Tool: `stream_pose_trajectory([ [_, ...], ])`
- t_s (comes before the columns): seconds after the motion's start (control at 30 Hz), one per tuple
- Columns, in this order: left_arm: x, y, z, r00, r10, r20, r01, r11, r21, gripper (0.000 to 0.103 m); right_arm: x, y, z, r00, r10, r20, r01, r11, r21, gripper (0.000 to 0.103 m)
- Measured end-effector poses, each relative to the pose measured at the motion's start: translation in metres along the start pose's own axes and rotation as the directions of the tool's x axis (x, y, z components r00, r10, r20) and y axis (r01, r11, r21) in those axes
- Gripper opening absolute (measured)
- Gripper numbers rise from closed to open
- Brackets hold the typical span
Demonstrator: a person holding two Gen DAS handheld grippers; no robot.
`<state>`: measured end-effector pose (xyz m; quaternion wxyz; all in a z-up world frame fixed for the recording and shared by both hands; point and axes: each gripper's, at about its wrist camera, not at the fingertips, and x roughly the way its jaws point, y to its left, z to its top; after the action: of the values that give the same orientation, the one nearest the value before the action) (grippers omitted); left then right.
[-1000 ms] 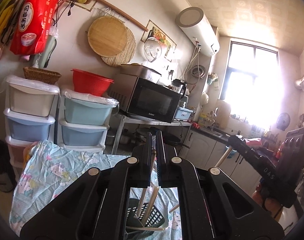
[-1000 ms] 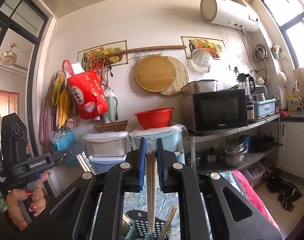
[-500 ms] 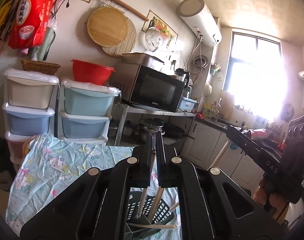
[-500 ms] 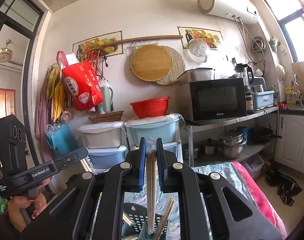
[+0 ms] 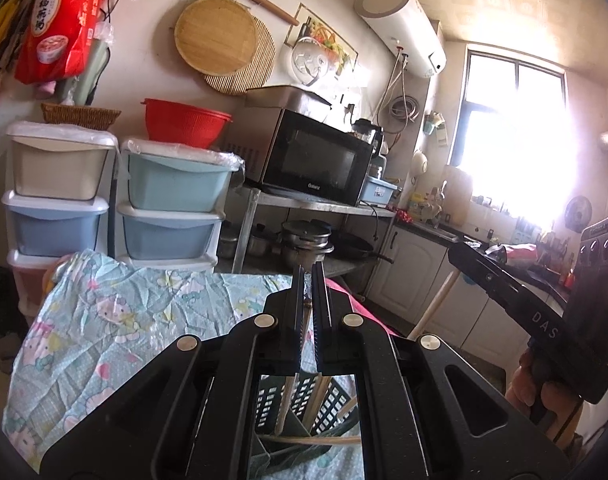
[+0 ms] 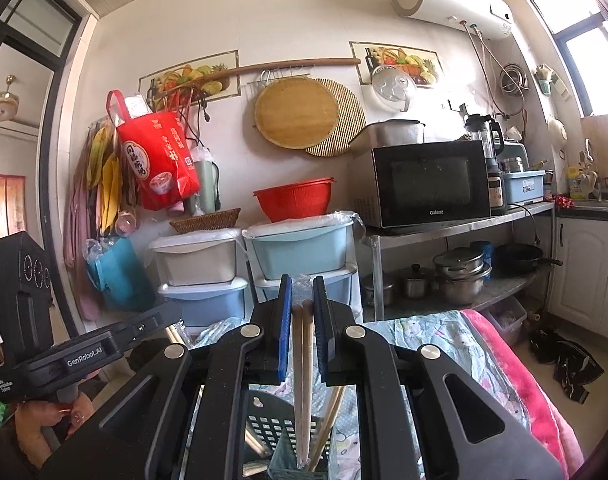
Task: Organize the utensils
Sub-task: 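Lower the chopsticks into the green holder slots and open both tools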
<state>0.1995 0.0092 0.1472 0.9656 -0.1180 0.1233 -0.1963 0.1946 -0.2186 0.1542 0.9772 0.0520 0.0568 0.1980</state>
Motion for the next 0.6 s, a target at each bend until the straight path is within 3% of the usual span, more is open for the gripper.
stream_pose_trajectory([
  [0.6, 0.02, 0.014, -0.031, 0.996, 0.021, -0.082, -0.023, 0.999, -0.028, 0.002, 0.018, -0.011, -0.033, 0.997, -0.032, -0.068, 0.034, 0.999, 0.025, 0.011],
])
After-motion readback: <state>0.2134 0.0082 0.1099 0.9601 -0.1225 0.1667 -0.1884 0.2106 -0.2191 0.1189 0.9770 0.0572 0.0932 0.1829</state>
